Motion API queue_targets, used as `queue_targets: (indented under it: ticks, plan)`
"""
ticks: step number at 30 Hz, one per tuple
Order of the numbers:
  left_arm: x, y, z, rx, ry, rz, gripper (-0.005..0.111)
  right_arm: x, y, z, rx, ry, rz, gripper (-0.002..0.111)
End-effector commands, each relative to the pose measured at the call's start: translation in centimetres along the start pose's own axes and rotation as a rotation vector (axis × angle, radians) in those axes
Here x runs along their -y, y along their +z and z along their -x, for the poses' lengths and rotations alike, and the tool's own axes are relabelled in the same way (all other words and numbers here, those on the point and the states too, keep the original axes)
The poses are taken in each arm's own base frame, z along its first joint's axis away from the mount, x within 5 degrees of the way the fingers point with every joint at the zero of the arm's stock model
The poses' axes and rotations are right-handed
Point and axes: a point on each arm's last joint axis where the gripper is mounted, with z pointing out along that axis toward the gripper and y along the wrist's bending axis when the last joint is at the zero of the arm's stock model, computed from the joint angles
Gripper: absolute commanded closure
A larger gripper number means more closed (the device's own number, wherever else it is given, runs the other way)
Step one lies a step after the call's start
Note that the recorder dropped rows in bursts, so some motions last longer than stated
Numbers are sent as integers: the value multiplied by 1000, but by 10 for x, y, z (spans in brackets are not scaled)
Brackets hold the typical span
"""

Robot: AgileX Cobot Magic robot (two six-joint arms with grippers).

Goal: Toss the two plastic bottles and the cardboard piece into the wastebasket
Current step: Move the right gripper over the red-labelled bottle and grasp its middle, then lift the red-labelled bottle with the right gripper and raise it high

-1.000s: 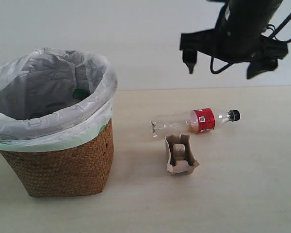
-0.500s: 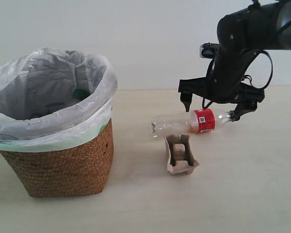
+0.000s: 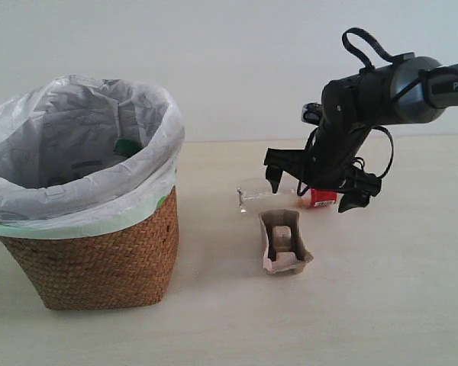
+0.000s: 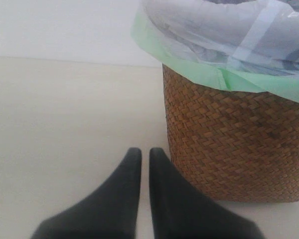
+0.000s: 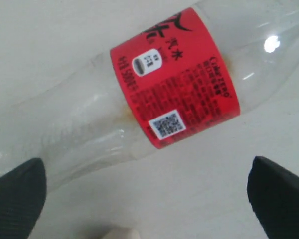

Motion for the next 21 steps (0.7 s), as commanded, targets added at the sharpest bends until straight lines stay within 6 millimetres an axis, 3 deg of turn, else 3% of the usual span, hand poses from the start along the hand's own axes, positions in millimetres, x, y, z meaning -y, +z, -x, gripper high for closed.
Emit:
queue_targets:
  ticks: [1, 10, 15, 21]
  plan:
    - [0, 0, -1, 2, -8, 4, 101, -2, -1, 6, 48, 2, 36, 6]
    - [0, 0, -1, 2, -8, 4, 101, -8, -2, 11, 98, 66, 103, 6]
    - [0, 0, -1, 2, -8, 4, 101, -2, 24, 2, 37, 149, 59, 6]
    - [0, 0, -1, 2, -8, 4, 101, -3, 38, 1, 63, 148, 84, 6]
